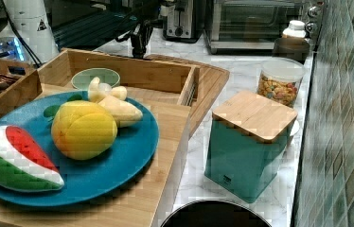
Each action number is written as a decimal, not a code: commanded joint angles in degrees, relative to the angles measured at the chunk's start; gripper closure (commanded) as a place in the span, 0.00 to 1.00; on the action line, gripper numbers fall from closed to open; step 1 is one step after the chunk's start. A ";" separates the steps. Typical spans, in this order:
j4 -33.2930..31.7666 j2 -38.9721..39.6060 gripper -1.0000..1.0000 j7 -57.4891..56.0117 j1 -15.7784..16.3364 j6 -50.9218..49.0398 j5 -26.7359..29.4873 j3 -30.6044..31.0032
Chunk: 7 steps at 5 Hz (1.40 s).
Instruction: Close the drawer.
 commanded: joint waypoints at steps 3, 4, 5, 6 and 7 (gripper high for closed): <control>11.60 1.76 1.00 -28.87 -6.98 1.07 8.96 -13.10; 16.11 2.39 1.00 -29.74 -7.79 -3.98 8.96 -15.85; 16.68 2.92 1.00 -30.54 -9.32 0.53 8.78 -18.14; 20.99 6.95 1.00 -35.02 -12.24 0.94 12.24 -19.88; 24.54 10.70 1.00 -39.79 -14.45 2.68 14.52 -21.72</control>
